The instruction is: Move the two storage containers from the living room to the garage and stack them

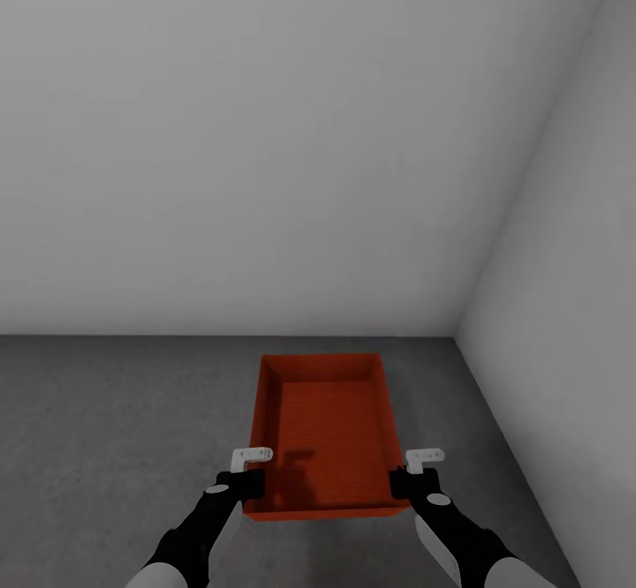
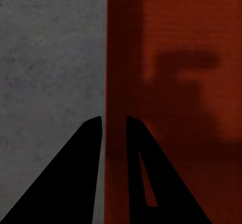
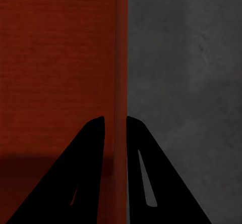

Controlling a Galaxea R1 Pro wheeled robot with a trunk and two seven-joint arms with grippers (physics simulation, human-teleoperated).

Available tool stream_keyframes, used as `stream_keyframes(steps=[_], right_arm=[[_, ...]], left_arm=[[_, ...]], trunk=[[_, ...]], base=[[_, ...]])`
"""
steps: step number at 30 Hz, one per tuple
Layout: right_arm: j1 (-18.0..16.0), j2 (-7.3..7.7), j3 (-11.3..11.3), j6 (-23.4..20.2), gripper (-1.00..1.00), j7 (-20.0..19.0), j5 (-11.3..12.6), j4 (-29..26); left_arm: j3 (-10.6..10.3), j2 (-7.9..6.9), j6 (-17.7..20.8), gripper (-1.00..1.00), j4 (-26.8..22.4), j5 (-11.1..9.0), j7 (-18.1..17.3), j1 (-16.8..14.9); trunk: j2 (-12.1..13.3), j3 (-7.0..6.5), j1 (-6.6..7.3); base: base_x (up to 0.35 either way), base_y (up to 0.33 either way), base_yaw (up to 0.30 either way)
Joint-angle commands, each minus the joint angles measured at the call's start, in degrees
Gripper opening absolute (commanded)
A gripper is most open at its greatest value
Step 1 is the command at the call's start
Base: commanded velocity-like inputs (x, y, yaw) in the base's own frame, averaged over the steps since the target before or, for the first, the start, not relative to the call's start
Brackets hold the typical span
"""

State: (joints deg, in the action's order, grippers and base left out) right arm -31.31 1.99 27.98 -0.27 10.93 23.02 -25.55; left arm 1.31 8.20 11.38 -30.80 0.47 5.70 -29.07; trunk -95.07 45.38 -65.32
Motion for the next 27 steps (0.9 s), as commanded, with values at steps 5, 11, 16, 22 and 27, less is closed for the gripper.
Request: stream_keyframes(steps=[5, 11, 16, 22, 27], right_arm=[[-0.07, 1.00, -1.18, 0.01, -1.00, 0.32, 1.15, 3.23], [-0.07, 1.00, -1.18, 0.01, -1.00, 0.32, 1.15, 3.23], [-0.07, 0.97, -1.18, 0.01, -1.00, 0.32, 1.15, 3.23], [-0.07, 1.00, -1.18, 0.01, -1.00, 0.32, 1.15, 3.23], [-0.07, 1.00, -1.18, 0.01, -1.00, 0.32, 1.15, 3.23]], left_arm=[[0.02, -0.03, 0.04, -1.00, -0.31, 0.14, 0.45, -0.02], [0.02, -0.03, 0.04, -1.00, -0.31, 0.14, 0.45, -0.02], [0.01, -0.03, 0.04, -1.00, -0.31, 0.14, 0.45, -0.02], [0.03, -0.03, 0.04, -1.00, -0.31, 0.14, 0.45, -0.02], [0.06, -0.03, 0.04, -1.00, -0.31, 0.14, 0.45, -0.02]], trunk=[[-2.05, 0.95, -1.10], [-4.45, 2.03, -2.42], [-6.46, 2.92, -3.51], [-8.86, 4.00, -4.83], [-10.87, 4.90, -5.93]], base=[[0.000, 0.000, 0.000], [0.000, 0.000, 0.000], [0.000, 0.000, 0.000], [0.000, 0.000, 0.000], [0.000, 0.000, 0.000]])
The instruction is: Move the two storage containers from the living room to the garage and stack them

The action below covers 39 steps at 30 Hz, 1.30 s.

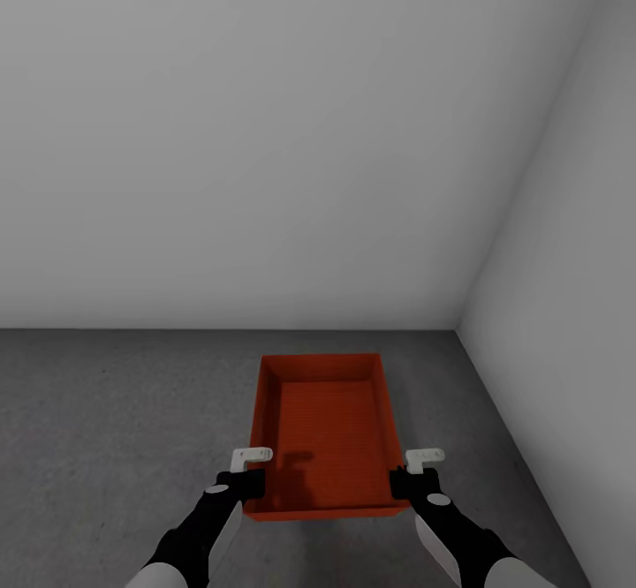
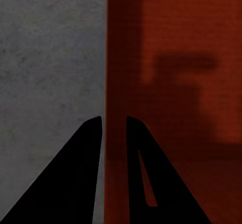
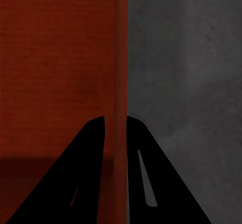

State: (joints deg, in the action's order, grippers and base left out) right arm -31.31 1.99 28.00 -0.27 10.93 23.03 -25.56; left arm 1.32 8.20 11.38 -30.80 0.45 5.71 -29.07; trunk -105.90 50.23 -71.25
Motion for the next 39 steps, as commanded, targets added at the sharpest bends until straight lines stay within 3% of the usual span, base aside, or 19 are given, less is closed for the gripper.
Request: stream_keyframes(steps=[1, 28, 39], right_arm=[[-0.06, 1.00, -1.19, 0.01, -1.00, 0.32, 1.14, 3.23], [-0.06, 1.00, -1.19, 0.01, -1.00, 0.32, 1.14, 3.23], [-0.06, 1.05, -1.19, 0.01, -1.00, 0.32, 1.14, 3.23]], left_arm=[[0.06, -0.03, 0.05, -1.00, -0.32, 0.16, 0.44, -0.02], [0.03, -0.03, -0.01, -1.00, -0.32, 0.16, 0.44, -0.02], [0.06, -0.03, 0.05, -1.00, -0.32, 0.16, 0.44, -0.02]], trunk=[[-0.44, 0.23, -0.22], [-11.27, 5.08, -6.15], [-11.27, 5.08, -6.15]], base=[[0.000, 0.000, 0.000], [0.000, 0.000, 0.000], [0.000, 0.000, 0.000]])
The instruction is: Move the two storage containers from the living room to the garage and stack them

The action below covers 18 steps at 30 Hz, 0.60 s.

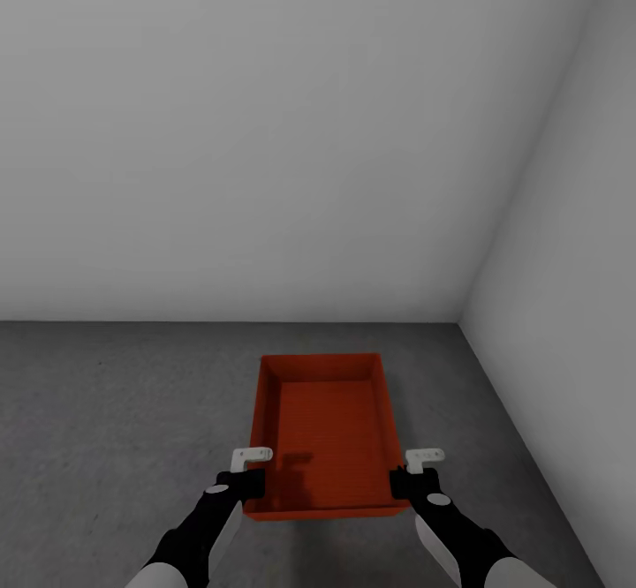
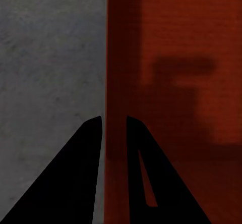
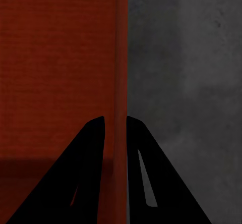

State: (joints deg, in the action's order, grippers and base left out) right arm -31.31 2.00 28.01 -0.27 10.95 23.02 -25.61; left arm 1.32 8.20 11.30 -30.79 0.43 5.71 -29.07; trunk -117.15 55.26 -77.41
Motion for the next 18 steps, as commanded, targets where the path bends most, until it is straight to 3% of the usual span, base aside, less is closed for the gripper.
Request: stream_keyframes(steps=[1, 18], right_arm=[[-0.06, 1.02, -1.20, 0.01, -1.00, 0.30, 1.17, 3.29], [-0.06, 1.13, -1.20, 0.01, -1.00, 0.30, 1.15, 3.29]], left_arm=[[0.08, -0.03, 0.12, -1.00, -0.32, 0.19, 0.44, -0.02], [0.09, -0.03, 0.04, -1.00, -0.32, 0.27, 0.44, -0.02]], trunk=[[-0.02, 0.05, 0.01], [-0.02, 0.88, 0.01]], base=[[0.000, 0.000, 0.000], [0.000, 0.000, 0.000]])
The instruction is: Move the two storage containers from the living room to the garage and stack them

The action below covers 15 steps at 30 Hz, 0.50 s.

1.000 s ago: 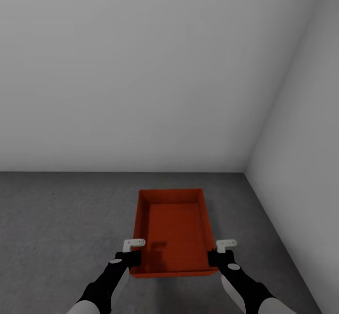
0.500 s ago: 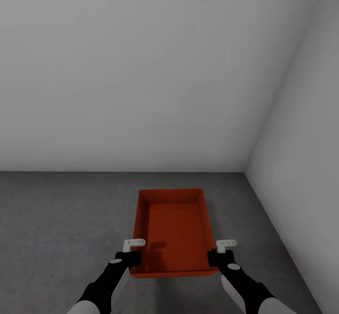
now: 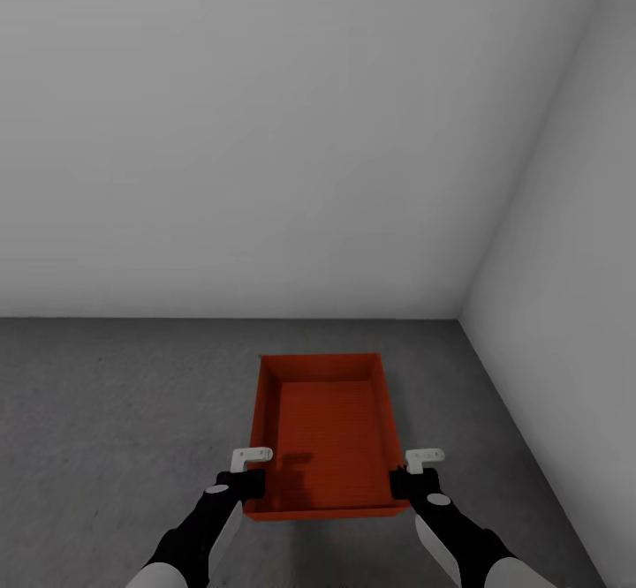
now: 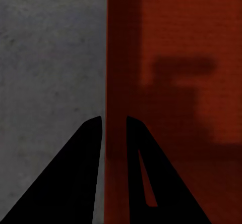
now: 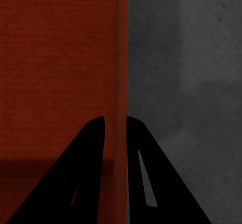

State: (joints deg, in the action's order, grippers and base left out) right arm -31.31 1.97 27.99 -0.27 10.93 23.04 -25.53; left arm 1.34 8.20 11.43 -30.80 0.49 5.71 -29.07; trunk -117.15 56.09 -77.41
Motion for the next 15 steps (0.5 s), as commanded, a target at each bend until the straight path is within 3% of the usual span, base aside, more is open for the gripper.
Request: stream_keyframes(steps=[1, 15], right_arm=[[-0.06, 1.15, -1.18, 0.01, -1.00, 0.32, 1.13, 3.20], [-0.06, 1.10, -1.20, 0.01, -1.00, 0.32, 1.17, 3.12]], left_arm=[[0.07, -0.03, -0.09, -1.00, -0.31, 0.21, 0.44, -0.02], [0.07, -0.11, -0.15, -1.00, -0.31, 0.30, 0.48, -0.02]], trunk=[[-0.02, 0.14, 0.01], [-0.02, 1.41, 0.01]], base=[[0.000, 0.000, 0.000], [0.000, 0.000, 0.000]])
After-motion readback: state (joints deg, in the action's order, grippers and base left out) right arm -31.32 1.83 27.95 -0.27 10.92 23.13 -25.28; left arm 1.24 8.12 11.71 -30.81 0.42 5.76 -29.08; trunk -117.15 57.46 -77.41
